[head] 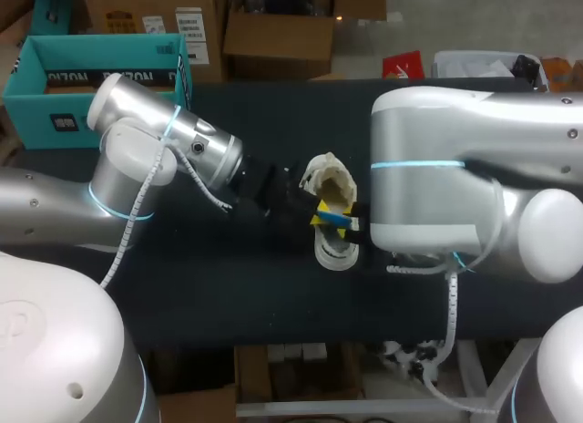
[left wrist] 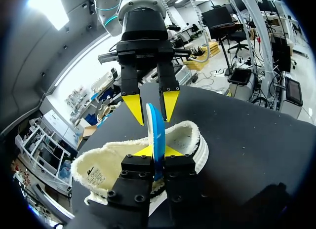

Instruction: Open the shoe tongue, take the insole out of the shoe, put the insole back into the shoe, and pack the shoe into the shoebox

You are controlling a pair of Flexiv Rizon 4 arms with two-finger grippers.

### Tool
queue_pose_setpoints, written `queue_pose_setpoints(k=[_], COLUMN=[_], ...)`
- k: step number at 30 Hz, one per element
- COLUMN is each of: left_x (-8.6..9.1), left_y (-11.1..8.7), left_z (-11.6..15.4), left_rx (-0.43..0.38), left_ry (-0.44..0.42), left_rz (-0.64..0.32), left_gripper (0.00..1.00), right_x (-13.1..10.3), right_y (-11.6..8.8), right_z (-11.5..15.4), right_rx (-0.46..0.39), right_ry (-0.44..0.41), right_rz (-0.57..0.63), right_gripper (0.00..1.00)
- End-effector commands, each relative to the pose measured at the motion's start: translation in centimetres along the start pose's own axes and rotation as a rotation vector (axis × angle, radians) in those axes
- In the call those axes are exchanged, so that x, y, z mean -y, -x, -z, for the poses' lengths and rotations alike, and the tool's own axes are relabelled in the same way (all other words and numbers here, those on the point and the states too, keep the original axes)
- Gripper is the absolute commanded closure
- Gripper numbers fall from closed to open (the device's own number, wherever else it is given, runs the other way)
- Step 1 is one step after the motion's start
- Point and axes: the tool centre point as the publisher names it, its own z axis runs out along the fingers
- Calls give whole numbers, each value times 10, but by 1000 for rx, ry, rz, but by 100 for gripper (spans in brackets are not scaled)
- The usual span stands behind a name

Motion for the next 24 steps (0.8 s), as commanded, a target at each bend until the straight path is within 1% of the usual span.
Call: queue_pose_setpoints(k=[1,4,6,10,11,12,13,14,15,16,20,24], left_x=[-3,-3,-3,-4,-4,-4,-4,-4,-3,-2,1,4], left_y=[-1,0,1,1,1,1,1,0,-1,-1,-4,-8], left_z=[-3,-5,-7,-8,-8,-7,-6,-4,-2,0,8,19], left_rx=[5,3,1,-3,-4,-6,-7,-7,-7,-7,-4,2], left_ry=[-3,-4,-5,-4,-4,-4,-4,-4,-5,-6,-2,9], left_rz=[1,2,3,8,10,11,12,12,13,13,15,22], left_gripper=[100,100,100,100,88,65,46,25,10,0,0,0], right_x=[8,11,12,12,11,10,9,7,6,4,-4,-12], right_y=[6,5,4,3,3,3,2,1,0,-1,-4,-6], right_z=[-6,-7,-8,-11,-12,-12,-13,-14,-16,-17,-23,-28], right_rx=[-27,-24,-23,-18,-16,-15,-15,-14,-12,-9,0,6], right_ry=[18,15,14,26,29,30,32,33,35,40,42,24], right_rz=[5,13,17,24,24,23,23,22,21,21,17,16], right_gripper=[83,85,100,100,100,100,100,100,100,100,100,100])
